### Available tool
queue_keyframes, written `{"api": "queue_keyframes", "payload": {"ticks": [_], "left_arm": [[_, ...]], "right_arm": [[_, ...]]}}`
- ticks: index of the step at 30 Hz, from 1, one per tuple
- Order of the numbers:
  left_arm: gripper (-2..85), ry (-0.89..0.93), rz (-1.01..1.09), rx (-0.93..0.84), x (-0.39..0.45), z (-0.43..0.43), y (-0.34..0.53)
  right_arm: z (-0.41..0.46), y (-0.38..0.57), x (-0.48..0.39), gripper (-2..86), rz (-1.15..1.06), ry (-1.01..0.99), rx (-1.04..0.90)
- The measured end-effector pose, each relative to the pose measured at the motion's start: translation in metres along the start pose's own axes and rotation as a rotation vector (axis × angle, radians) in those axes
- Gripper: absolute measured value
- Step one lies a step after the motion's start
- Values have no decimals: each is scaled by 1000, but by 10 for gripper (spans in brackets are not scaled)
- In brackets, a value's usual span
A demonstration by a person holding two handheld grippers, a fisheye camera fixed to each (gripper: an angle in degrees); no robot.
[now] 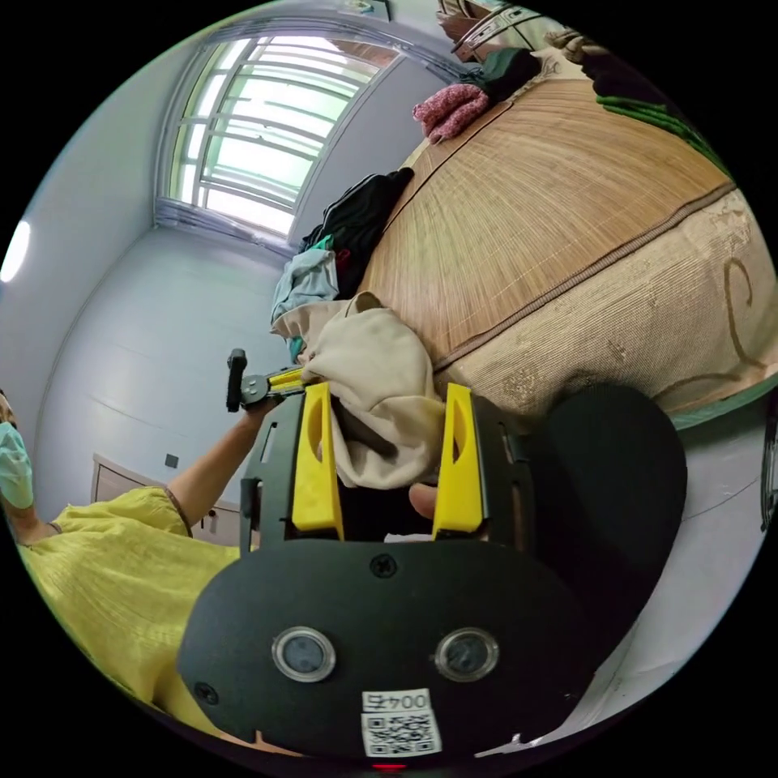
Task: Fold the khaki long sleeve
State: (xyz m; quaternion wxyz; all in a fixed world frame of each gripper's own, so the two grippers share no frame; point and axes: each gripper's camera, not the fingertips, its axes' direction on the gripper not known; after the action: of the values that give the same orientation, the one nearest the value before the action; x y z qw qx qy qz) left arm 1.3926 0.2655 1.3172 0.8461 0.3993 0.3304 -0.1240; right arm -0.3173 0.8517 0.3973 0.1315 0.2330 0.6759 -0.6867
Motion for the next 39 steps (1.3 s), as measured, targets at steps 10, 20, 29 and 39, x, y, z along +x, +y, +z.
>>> {"api": "queue_keyframes", "payload": {"ticks": [10,20,29,39], "left_arm": [[14,-74,-141,160,26,-125,54],[96,87,-265,16,27,-54,49],[86,211,243,-268,2,-86,-88],[94,126,451,-91,-42,-81,-347]], "right_arm": [[26,-26,-18,165,-74,6,-73],[132,-18,-45,135,-146,64,-297],[124,-15,-34,135,-232,98,-342],[116,-11,22,150,-237,38,-399]]}}
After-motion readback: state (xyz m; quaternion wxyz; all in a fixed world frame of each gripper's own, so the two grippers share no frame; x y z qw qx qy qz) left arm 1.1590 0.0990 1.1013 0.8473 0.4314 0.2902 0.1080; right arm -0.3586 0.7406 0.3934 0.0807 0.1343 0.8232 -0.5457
